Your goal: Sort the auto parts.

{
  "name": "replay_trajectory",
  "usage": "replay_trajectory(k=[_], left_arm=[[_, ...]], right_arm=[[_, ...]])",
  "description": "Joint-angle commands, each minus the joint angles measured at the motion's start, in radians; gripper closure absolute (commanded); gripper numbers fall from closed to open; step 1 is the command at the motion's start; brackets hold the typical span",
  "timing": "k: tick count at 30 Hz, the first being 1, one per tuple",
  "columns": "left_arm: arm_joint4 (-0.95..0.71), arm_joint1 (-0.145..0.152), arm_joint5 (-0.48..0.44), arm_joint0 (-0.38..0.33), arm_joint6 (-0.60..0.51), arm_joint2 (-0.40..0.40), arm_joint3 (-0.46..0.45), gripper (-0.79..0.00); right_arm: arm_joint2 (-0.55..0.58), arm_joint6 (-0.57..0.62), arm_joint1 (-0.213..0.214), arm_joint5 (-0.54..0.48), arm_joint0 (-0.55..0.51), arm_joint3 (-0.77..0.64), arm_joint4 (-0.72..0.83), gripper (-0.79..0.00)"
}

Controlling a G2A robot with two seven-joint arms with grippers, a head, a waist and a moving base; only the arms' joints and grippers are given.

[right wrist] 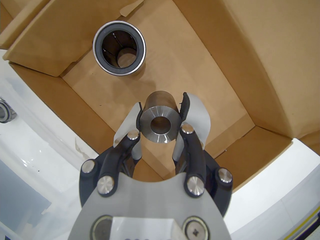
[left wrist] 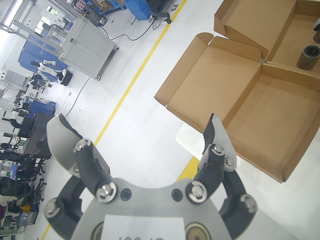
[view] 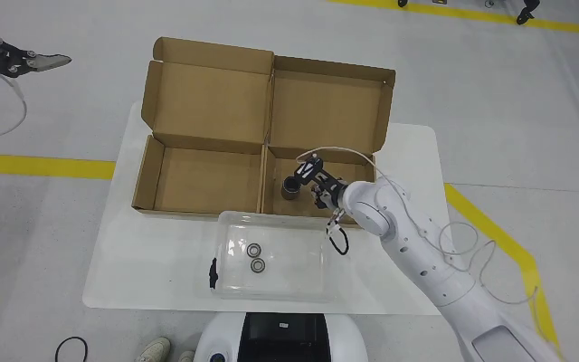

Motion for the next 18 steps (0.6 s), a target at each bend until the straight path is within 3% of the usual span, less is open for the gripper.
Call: replay_trajectory(k=[1, 9, 14, 18], left_arm=[[0.000, 0.000, 0.000, 0.000, 0.000, 0.000, 0.000, -0.785], [0.000, 0.000, 0.000, 0.000, 0.000, 0.000, 0.000, -0.785], [0.000, 0.000, 0.000, 0.000, 0.000, 0.000, 0.000, -0.785], [0.000, 0.000, 0.000, 0.000, 0.000, 0.000, 0.000, -0.785]], right_arm=[[-0.013, 0.002, -0.007, 0.007, 0.012, 0.021, 0.004, 0.000], [-0.054, 0.015, -0.033, 0.028, 0.053, 0.097, 0.013, 0.000], [-0.067, 0.017, -0.045, 0.035, 0.071, 0.131, 0.014, -0.160], [-0.077, 0.020, -0.054, 0.037, 0.084, 0.152, 0.013, -0.182]])
